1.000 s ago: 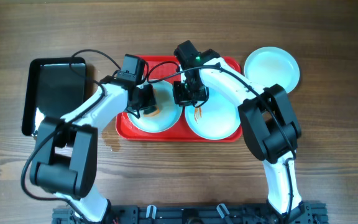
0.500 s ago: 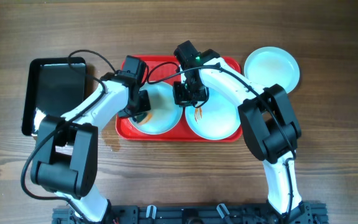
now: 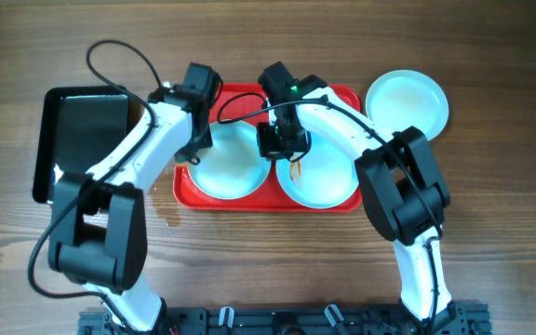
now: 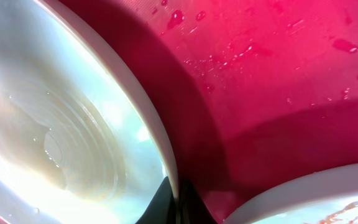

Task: Clean dirty plates on tray and stack at the side
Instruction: 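Scrub the plate with the sponge while the right gripper holds it, then grasp the scrubbed plate rim with the right gripper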

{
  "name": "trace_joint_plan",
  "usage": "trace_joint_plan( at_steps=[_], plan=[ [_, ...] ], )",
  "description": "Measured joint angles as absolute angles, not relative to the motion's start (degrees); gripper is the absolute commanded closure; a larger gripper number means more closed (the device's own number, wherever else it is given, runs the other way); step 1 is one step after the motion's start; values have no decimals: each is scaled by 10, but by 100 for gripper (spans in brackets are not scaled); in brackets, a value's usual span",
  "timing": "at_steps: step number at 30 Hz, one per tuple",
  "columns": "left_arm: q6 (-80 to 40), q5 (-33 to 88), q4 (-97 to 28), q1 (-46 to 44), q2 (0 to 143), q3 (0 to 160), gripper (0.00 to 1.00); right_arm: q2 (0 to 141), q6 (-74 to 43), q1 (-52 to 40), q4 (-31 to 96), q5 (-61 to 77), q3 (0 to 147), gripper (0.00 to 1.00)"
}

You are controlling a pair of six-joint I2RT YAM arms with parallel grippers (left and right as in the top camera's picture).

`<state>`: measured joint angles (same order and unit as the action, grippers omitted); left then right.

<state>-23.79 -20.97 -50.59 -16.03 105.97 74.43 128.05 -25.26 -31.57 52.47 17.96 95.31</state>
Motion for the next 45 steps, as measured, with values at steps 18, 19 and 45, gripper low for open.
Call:
trace_joint_plan(
  at_steps=[18, 19, 45],
  plan=[
    [-258, -61, -491, -151, 990, 762, 96, 1214, -237, -300, 536, -17, 1021, 96],
    [-258, -53, -491, -147, 990, 762, 96, 1199, -228, -299, 536, -48, 1027, 96],
    [-258, -30, -491, -124, 990, 762, 96, 1141, -108, -437, 507, -595, 1035, 96]
  ],
)
